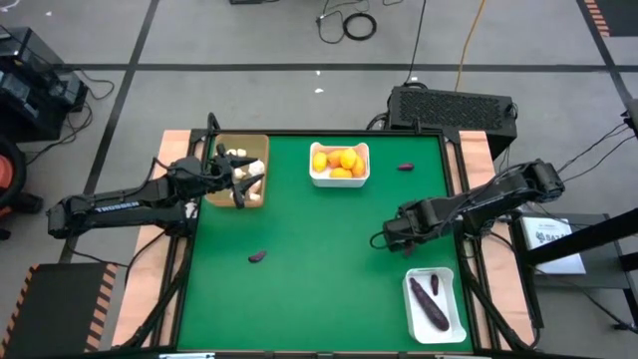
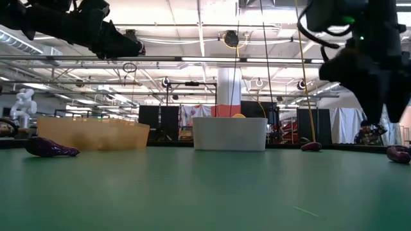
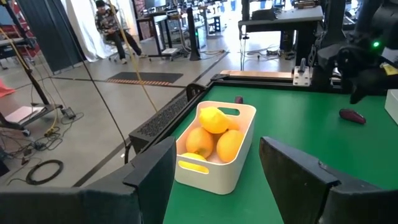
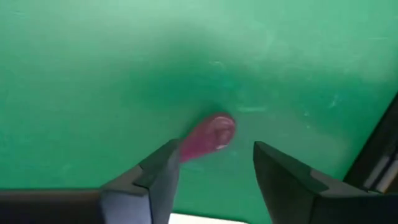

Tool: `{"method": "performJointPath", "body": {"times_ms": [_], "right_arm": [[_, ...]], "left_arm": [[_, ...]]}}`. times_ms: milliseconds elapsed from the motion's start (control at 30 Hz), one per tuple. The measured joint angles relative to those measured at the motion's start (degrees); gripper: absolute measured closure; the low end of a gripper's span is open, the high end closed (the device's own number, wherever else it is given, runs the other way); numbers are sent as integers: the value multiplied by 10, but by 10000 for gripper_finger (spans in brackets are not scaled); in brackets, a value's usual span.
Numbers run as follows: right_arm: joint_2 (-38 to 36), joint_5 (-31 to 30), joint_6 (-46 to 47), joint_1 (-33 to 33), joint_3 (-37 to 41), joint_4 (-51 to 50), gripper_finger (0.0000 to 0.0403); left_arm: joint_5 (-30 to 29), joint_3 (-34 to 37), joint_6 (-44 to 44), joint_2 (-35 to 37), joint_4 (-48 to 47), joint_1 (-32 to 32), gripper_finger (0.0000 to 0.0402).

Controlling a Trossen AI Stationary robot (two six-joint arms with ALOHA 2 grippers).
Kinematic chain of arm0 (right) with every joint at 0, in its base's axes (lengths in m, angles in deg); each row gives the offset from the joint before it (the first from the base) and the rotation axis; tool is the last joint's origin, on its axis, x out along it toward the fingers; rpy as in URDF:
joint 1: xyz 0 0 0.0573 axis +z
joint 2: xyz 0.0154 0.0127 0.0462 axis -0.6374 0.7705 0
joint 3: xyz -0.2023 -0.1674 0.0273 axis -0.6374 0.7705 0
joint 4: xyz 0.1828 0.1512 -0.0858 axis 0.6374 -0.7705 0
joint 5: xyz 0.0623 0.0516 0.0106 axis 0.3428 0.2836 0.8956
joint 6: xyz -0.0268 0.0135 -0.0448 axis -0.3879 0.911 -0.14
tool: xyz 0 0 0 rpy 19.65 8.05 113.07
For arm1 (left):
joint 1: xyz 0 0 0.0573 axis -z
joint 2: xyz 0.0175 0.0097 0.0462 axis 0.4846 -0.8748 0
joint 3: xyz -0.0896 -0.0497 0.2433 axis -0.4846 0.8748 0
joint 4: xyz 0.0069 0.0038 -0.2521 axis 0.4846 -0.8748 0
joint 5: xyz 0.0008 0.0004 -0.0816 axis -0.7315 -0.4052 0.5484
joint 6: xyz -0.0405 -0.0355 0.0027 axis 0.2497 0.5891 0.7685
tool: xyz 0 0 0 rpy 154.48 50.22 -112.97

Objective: Sort produce into baskets
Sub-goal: Put the eggplant into the bottom white bin

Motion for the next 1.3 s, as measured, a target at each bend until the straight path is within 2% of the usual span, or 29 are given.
{"method": "performJointPath", "body": {"times_ms": [233,567,833,1300], "right_arm": [[-7,44,-15,-8,48,28,176],[-8,47,-20,-30,101,138,174],[-8,48,-16,-30,108,143,174],[-3,45,-17,-29,117,171,231]], "left_arm": [[0,0,0,0,0,0,162],[0,0,0,0,0,0,162],[0,0,-1,0,0,0,162],[0,0,-3,0,0,0,162]]}}
